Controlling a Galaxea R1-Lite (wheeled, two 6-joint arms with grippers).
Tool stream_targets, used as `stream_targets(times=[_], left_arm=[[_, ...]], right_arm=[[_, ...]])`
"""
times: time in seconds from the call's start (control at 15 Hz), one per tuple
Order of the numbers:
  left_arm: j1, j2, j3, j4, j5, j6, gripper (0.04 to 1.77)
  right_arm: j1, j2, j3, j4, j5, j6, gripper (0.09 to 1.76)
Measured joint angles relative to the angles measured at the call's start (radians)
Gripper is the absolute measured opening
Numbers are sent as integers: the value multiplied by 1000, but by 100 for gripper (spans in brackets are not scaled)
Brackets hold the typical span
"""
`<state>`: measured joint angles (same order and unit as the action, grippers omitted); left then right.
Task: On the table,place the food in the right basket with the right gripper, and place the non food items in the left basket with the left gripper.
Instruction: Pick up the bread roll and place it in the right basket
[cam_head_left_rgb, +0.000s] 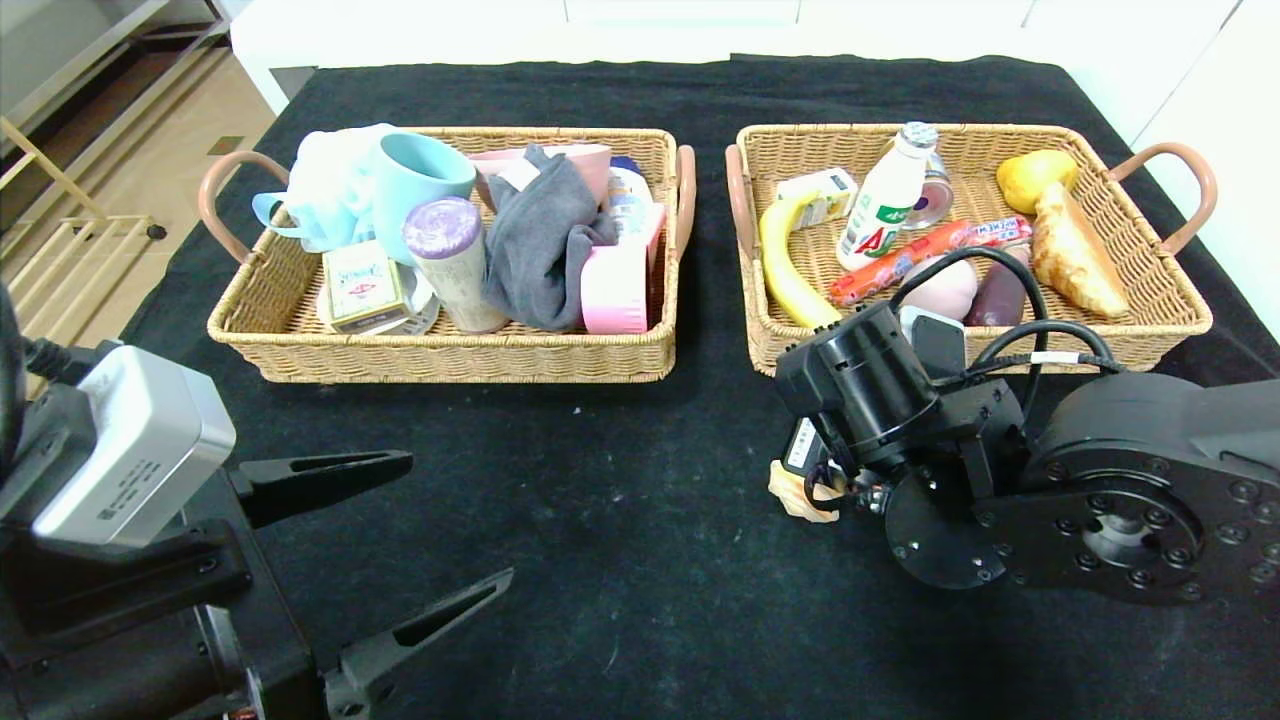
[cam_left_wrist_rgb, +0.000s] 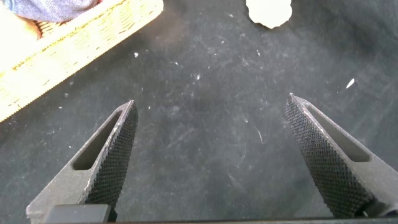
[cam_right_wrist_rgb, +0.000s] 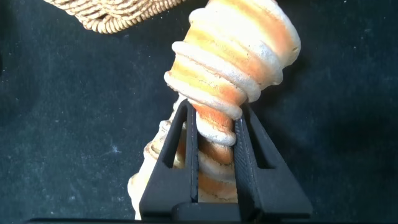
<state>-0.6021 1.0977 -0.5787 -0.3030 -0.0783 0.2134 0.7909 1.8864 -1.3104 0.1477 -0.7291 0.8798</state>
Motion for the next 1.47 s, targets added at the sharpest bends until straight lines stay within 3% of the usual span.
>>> stream_targets(times=[0.53, 0.93, 1.13, 1.47], left_arm=[[-1, 7, 3, -1, 0, -5, 172], [-1, 7, 3, -2, 0, -3, 172], [-1, 7, 3, -3, 0, -3, 172], [-1, 8, 3, -5, 4, -5, 172]], right_arm=[[11, -26, 6, 21, -1, -11, 38], [57, -159, 11, 216, -3, -27, 37], [71, -243, 28, 283, -1, -99, 37], [106, -385, 73, 289, 48, -309, 37]])
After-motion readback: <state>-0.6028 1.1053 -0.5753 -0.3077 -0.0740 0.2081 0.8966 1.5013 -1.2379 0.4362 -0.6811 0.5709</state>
